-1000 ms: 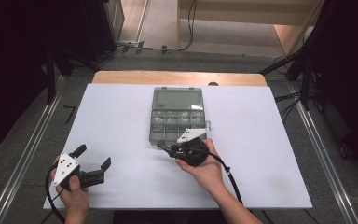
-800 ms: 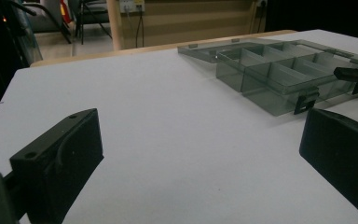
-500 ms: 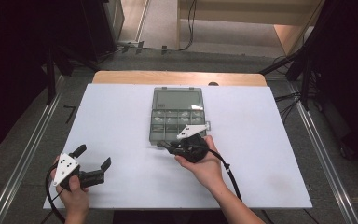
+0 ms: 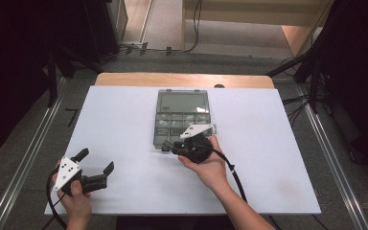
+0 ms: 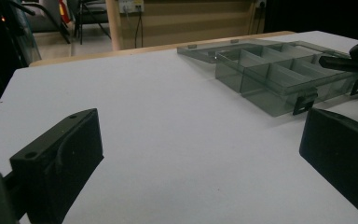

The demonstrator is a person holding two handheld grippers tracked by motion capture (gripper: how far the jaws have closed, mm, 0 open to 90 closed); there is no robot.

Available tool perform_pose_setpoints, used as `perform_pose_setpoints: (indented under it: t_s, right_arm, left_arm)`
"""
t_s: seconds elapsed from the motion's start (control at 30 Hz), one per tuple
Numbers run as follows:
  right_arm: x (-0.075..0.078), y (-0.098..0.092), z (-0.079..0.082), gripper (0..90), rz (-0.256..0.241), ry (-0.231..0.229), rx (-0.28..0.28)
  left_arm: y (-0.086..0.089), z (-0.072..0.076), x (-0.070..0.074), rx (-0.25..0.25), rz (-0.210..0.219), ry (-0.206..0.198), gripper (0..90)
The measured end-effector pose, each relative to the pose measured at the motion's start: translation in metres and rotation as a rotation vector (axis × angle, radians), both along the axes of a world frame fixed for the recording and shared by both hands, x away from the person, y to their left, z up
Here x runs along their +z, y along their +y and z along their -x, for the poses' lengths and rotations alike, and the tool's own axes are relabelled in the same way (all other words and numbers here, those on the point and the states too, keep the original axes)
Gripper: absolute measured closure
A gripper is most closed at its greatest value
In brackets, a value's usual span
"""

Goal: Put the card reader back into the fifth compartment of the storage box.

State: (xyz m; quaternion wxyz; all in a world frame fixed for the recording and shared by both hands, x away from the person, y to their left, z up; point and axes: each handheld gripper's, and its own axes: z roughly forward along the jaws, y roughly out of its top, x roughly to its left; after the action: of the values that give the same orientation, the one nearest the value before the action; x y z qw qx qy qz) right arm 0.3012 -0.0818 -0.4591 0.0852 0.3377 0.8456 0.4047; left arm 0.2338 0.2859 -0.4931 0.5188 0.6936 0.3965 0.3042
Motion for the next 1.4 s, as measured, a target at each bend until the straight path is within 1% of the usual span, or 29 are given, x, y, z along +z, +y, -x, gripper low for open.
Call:
perform_pose_setpoints:
  t_s: [0.47, 0.7, 0.97, 1.1, 1.13, 1.17, 1.2, 1.23, 1.27, 1.3, 1.33, 1.37, 1.4]
  right_arm:
    - [0.004, 0.003, -0.01, 71.6, -0.011, -0.001, -0.028]
    - [0.006, 0.008, -0.017, 71.6, -0.013, 0.0, -0.047]
    - [0.003, 0.015, -0.028, 71.6, -0.028, 0.026, -0.077]
    - [0.002, 0.017, -0.031, 71.6, -0.029, 0.028, -0.083]
    - [0.002, 0.019, -0.034, 70.8, -0.047, 0.036, -0.094]
    - [0.001, 0.018, -0.036, 66.3, -0.062, 0.036, -0.1]
    - [0.001, 0.018, -0.036, 66.3, -0.062, 0.036, -0.1]
    - [0.002, 0.018, -0.038, 51.3, -0.091, 0.043, -0.119]
    - [0.002, 0.018, -0.038, 51.3, -0.091, 0.043, -0.119]
    - [0.002, 0.018, -0.038, 44.4, -0.105, 0.046, -0.125]
    - [0.003, 0.017, -0.038, 37.5, -0.107, 0.041, -0.127]
    - [0.004, 0.016, -0.038, 20.8, -0.113, 0.036, -0.122]
    - [0.004, 0.016, -0.038, 20.8, -0.113, 0.036, -0.122]
  left_arm:
    - [0.0, 0.0, 0.0, -0.002, 0.0, -0.002, 0.0]
    - [0.0, 0.0, 0.0, -0.003, 0.0, 0.0, 0.0]
    - [0.0, 0.0, 0.0, -0.005, 0.003, -0.001, 0.0]
    - [0.0, -0.001, 0.0, -0.007, 0.001, -0.002, 0.0]
    - [0.0, 0.0, 0.0, -0.007, 0.002, -0.002, 0.0]
    - [0.0, 0.0, 0.0, -0.007, 0.002, -0.002, 0.0]
    - [0.0, 0.0, 0.0, -0.006, 0.001, -0.001, 0.0]
    - [0.0, 0.0, 0.0, -0.006, 0.001, -0.001, 0.0]
    - [0.0, 0.0, 0.0, -0.006, 0.001, -0.001, 0.0]
    - [0.0, 0.0, 0.0, -0.007, 0.0, -0.001, 0.0]
    - [0.0, 0.0, 0.0, -0.008, 0.0, -0.002, 0.0]
    - [0.0, 0.0, 0.0, -0.008, 0.001, -0.002, 0.0]
    - [0.0, 0.0, 0.0, -0.008, 0.001, -0.002, 0.0]
